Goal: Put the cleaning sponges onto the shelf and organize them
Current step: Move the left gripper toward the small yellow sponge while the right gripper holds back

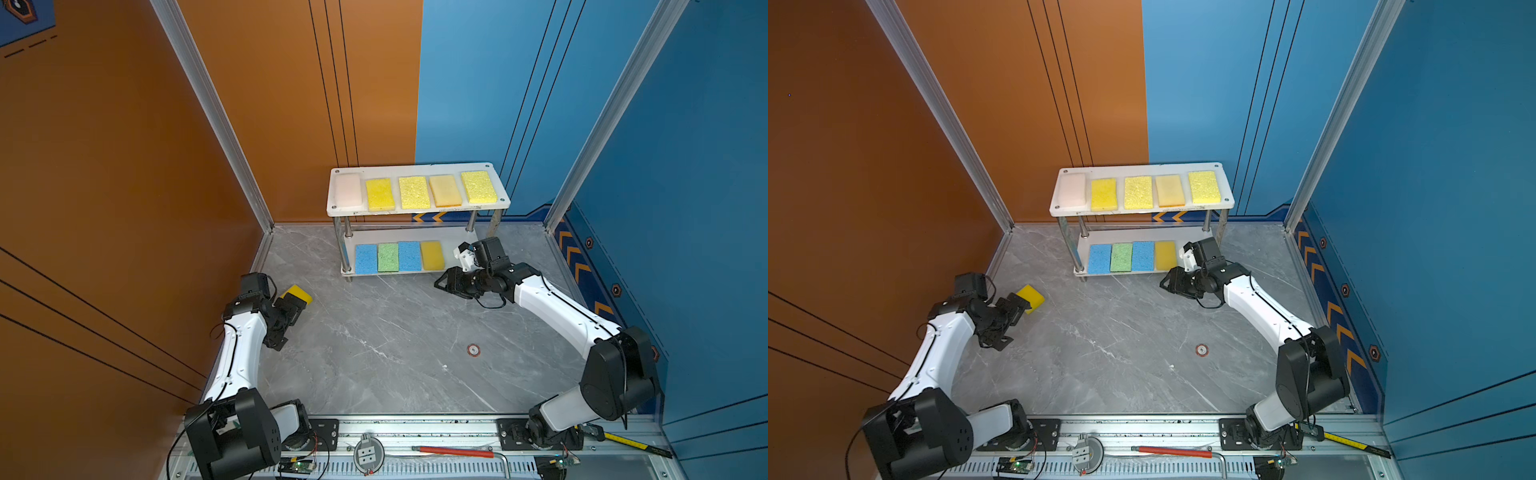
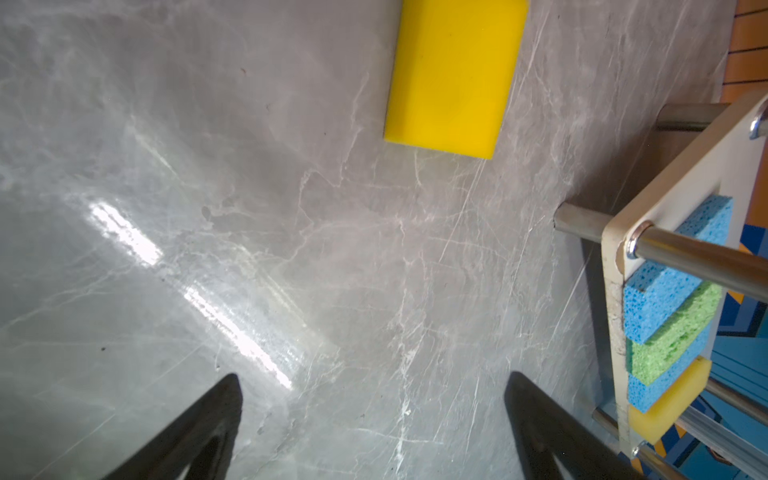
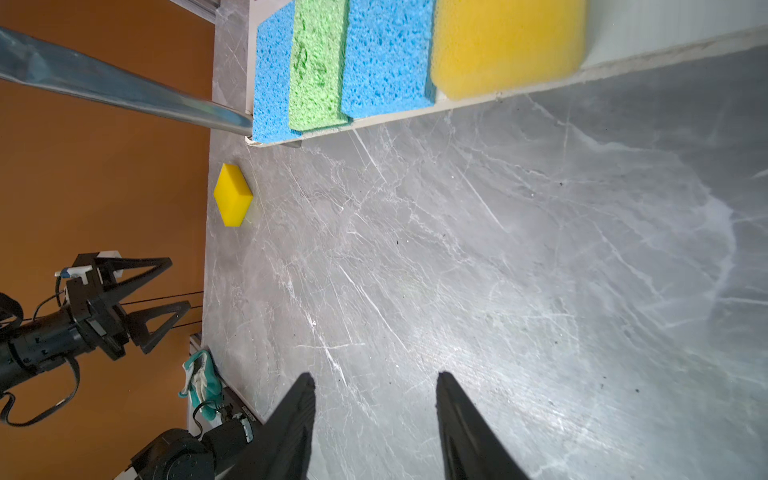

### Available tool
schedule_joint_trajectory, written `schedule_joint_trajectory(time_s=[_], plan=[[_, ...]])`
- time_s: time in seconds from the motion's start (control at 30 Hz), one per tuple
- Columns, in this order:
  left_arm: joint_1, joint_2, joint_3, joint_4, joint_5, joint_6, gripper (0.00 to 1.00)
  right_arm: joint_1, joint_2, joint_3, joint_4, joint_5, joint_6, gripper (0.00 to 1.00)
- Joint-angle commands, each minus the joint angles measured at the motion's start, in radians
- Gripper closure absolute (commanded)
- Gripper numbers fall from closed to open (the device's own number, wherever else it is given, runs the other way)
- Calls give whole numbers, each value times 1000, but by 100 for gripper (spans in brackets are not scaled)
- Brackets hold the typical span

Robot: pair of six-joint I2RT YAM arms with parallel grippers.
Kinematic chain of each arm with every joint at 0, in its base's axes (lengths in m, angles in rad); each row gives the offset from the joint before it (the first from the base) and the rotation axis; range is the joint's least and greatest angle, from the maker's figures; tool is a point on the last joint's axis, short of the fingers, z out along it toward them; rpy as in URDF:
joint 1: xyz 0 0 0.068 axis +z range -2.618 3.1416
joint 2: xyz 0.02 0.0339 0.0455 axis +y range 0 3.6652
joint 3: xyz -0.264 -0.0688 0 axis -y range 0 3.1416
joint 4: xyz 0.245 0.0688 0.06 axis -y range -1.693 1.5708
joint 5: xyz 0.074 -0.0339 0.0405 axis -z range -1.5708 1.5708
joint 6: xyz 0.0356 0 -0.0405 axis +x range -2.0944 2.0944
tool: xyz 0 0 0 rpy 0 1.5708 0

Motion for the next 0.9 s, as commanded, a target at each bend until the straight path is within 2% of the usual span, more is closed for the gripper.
schedule_joint_trajectory(time_s=[0.0,0.07,0.13,0.2,0.4,0.87], plan=[[21,55,-8,118,-8,-6,6,-8,-26,-20,-42,-25,-18,50],[37,91,-17,163,-3,-12,12,-14,-27,-10,-56,-33,-21,50],[52,119,-19,196,-12,-12,13,-22,-26,4,-75,-41,-26,50],[66,149,-19,227,-27,-4,19,-30,-26,18,-103,-43,-35,50],[77,279,25,284,-19,22,24,-35,-32,26,-148,-40,-44,50],[108,443,91,403,19,11,27,-31,19,79,-213,-42,-45,50]])
